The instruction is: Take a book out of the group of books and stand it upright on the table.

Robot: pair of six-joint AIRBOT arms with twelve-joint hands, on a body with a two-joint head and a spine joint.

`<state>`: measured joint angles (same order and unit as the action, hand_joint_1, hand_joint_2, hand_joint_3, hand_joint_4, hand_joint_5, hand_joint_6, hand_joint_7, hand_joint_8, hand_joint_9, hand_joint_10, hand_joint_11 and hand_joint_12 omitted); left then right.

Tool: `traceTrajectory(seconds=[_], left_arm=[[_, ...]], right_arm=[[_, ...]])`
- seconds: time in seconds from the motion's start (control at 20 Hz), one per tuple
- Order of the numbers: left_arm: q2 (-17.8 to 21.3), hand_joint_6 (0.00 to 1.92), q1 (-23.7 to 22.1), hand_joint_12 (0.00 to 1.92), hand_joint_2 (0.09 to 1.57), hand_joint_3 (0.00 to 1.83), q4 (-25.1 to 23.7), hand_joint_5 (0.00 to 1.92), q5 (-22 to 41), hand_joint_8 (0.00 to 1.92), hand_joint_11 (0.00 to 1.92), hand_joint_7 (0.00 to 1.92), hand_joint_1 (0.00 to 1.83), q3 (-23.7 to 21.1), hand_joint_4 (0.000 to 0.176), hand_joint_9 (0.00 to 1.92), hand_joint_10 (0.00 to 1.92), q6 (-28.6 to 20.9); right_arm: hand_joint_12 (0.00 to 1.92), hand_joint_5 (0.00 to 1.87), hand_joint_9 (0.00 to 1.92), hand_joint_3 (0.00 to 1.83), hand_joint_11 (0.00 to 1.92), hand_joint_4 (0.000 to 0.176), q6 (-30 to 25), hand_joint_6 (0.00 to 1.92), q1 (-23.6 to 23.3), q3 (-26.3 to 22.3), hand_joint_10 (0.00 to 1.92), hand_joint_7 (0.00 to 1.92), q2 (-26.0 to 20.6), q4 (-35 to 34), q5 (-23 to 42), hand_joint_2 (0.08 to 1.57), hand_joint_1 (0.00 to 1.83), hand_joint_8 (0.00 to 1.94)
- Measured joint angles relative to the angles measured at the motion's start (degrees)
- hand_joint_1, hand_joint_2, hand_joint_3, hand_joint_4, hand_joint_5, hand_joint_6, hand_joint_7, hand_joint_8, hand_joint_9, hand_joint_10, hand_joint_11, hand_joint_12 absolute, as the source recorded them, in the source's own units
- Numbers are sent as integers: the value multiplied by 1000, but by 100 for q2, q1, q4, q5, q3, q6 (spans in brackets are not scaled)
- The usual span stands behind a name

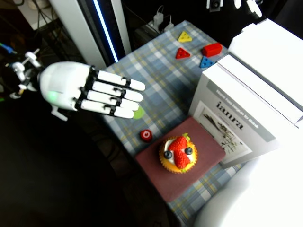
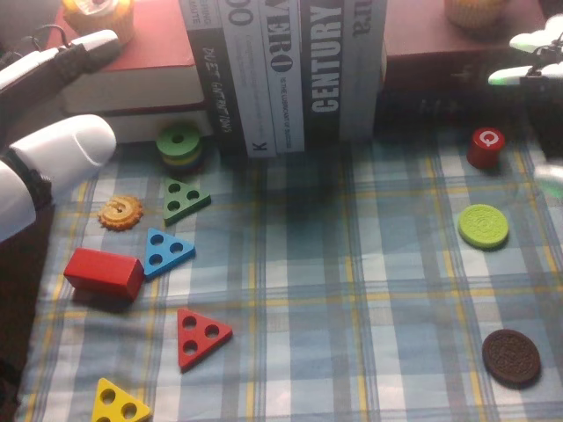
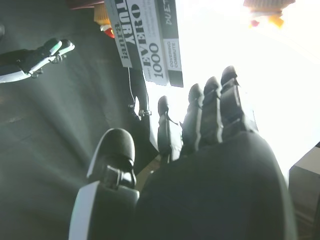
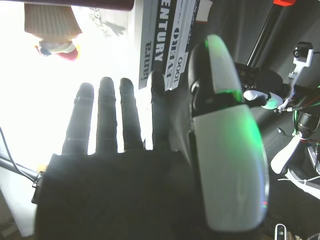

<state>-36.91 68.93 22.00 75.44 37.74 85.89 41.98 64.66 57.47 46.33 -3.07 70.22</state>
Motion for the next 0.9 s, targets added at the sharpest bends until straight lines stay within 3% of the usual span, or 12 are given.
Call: traceTrajectory(seconds=[0.15, 0.25, 0.35, 0.45, 0.55, 0.65, 0.7, 0.8, 0.9], left_arm=[[-2, 8, 0, 233, 1284, 8, 17, 220, -2, 1, 0, 175, 0, 0, 176, 161, 5, 0], [0, 5, 35, 235, 1280, 5, 11, 217, 0, 0, 4, 171, 0, 0, 176, 156, 2, 0], [-2, 5, 42, 238, 1279, 3, 42, 221, -4, 5, 6, 181, 0, 0, 176, 159, 2, 0], [-2, 5, 42, 237, 1277, 2, 50, 225, 0, 6, 1, 187, 0, 0, 176, 158, 1, 0], [-4, 7, 42, 248, 1272, 0, 57, 235, 0, 7, 19, 197, 0, 0, 176, 176, 7, 0], [-4, 2, 42, 220, 1262, 0, 66, 218, -9, 1, 0, 177, 0, 0, 176, 163, 1, 0], [-9, 9, 42, 223, 1261, 0, 87, 237, -9, 5, 11, 186, 0, 0, 176, 180, 7, 0], [-9, 11, 42, 224, 1255, 0, 87, 248, -11, 5, 10, 190, 0, 11, 176, 184, 7, 0], [-15, 14, 42, 222, 1248, 0, 33, 265, -11, 6, 0, 196, 0, 13, 176, 178, 3, 0]], right_arm=[[742, 440, 262, 4, 1, 75, 4, 0, -400, 151, 0, 265, 177, 79, -2, 1317, 272, 0], [303, 333, 114, 3, 0, 123, 195, 10, -780, 199, 21, 189, 289, 105, -7, 1313, 180, 8], [191, 277, 61, 0, 0, 148, 330, 1, -1045, 256, 5, 130, 385, 164, 26, 1295, 24, 2], [14, 231, 1, 0, 0, 169, 339, 1, -1360, 420, 0, 42, 516, 240, -63, 1239, 0, 2], [0, 204, 0, 0, 0, 176, 354, 1, -1849, 673, 0, 1, 680, 334, -354, 1159, 0, 0], [2, 203, 0, 0, 4, 176, 361, 1, -1971, 734, 0, 0, 715, 400, -535, 1094, 0, 0], [83, 190, 13, 0, 153, 176, 365, 0, -1974, 739, 2, 0, 719, 444, -597, 1090, 0, 0], [135, 208, 0, 7, 238, 176, 369, 6, -2116, 826, 0, 0, 798, 654, -887, 1115, 0, 0], [87, 244, 0, 2, 100, 176, 372, 14, -2481, 1012, 0, 0, 944, 852, -1226, 1108, 0, 0]])
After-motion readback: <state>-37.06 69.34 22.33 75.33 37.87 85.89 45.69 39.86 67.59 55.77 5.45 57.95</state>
